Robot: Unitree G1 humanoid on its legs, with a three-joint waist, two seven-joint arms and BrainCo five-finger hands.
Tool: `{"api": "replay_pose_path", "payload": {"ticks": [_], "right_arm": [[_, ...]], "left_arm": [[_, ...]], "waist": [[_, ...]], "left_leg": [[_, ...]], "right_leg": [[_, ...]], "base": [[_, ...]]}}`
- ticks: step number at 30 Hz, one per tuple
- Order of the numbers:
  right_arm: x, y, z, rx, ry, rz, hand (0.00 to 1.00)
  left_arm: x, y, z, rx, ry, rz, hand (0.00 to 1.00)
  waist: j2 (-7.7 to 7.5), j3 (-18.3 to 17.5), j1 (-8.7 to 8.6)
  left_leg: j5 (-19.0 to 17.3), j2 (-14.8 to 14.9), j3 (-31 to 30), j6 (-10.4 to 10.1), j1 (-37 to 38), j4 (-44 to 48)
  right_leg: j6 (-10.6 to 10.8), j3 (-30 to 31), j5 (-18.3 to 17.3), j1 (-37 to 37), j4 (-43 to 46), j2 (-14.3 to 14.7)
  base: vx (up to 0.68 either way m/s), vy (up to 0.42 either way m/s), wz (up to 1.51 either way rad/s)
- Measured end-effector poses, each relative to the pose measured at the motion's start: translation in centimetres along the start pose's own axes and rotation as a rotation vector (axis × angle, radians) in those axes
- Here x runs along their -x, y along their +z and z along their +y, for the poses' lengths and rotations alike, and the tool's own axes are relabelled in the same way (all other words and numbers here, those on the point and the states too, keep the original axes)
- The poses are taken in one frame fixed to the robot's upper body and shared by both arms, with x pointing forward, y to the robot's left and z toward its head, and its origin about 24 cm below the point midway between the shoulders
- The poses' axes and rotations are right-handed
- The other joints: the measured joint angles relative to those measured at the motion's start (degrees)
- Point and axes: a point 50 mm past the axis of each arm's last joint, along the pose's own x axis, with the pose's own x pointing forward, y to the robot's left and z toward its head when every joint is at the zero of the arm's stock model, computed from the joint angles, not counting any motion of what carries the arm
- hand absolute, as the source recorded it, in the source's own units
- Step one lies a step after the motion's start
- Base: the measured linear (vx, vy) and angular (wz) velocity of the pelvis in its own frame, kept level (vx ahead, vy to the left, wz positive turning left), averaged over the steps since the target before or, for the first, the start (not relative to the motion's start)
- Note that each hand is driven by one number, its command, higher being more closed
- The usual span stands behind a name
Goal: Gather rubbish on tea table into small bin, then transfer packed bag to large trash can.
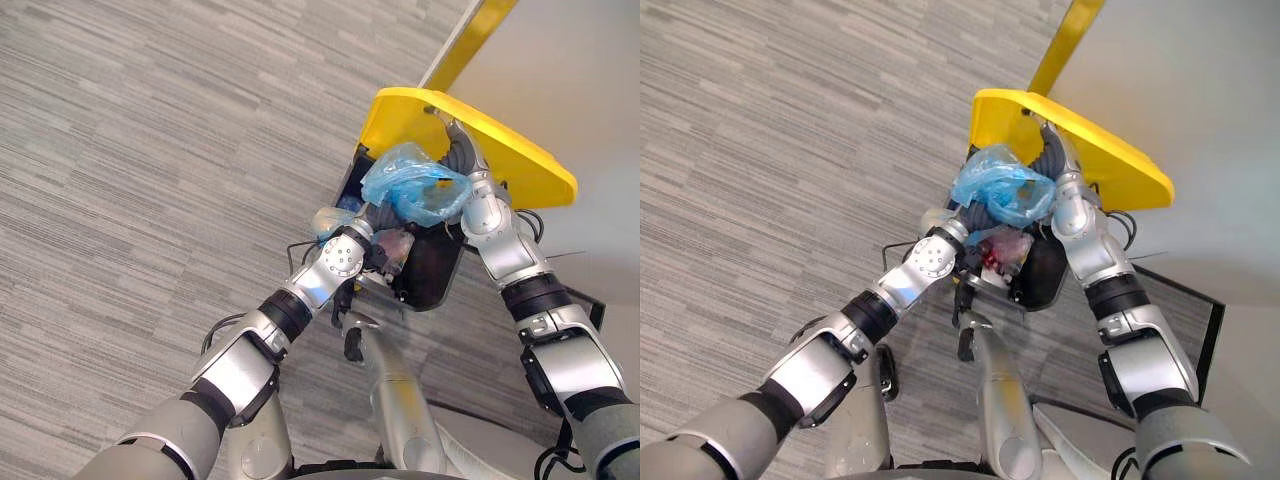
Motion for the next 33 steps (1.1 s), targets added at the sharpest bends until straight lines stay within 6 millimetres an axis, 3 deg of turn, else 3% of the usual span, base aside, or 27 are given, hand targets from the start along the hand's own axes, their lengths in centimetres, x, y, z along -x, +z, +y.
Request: {"api": "replay_pose_path", "payload": {"ticks": [7,11,12,18,28,33], "right_arm": [[-0.3,1.8,2.2,0.065,0.070,-0.060,0.00],[-0.4,2.0,2.4,0.062,0.068,-0.062,0.00],[-0.4,2.1,2.6,0.056,0.067,-0.064,0.00],[-0.4,2.9,3.3,0.033,0.072,-0.085,0.00],[0.0,4.1,2.0,0.027,0.020,-0.161,0.00],[2.0,2.4,1.9,0.000,0.015,-0.136,0.00]], "left_arm": [[-0.5,-0.8,1.7,-0.015,0.054,0.062,1.00],[-0.6,-1.2,2.3,-0.025,0.075,0.092,1.00],[-0.6,-1.5,2.5,-0.030,0.081,0.102,0.00],[0.0,-2.9,2.8,-0.075,0.094,0.163,0.00],[1.4,-5.1,1.6,-0.104,0.064,0.232,0.00],[2.7,-6.6,-0.6,-0.066,0.025,0.278,0.00]], "waist": [[1.24,1.1,-1.14],[1.50,1.3,-1.42],[1.50,1.3,-1.47],[1.54,1.3,-1.61],[1.88,1.1,-1.72],[3.03,0.3,-1.72]], "left_leg": [[-0.9,0.1,-0.4,0.7,-5.4,3.3],[-2.0,0.2,-0.6,1.2,-7.6,4.6],[-2.2,0.4,-0.6,1.1,-7.9,5.0],[-3.5,1.6,0.7,1.3,-8.7,7.0],[-3.8,1.0,1.4,1.5,-6.9,6.8],[-3.6,0.0,0.4,1.8,-4.2,5.8]], "right_leg": [[-0.1,0.4,0.0,-4.9,2.0,-0.2],[-0.1,0.5,0.0,-6.8,2.4,0.0],[-0.1,0.6,0.0,-7.3,2.7,0.1],[0.0,1.8,0.1,-8.6,3.2,1.3],[-0.4,2.7,0.4,-7.4,3.6,0.9],[-0.6,1.9,0.3,-4.0,3.0,0.0]], "base": [[0.00,0.016,-0.04],[-0.01,0.002,-0.04],[-0.01,0.001,-0.12],[0.01,0.000,-0.19],[0.00,-0.002,-0.01],[-0.04,-0.030,0.15]]}}
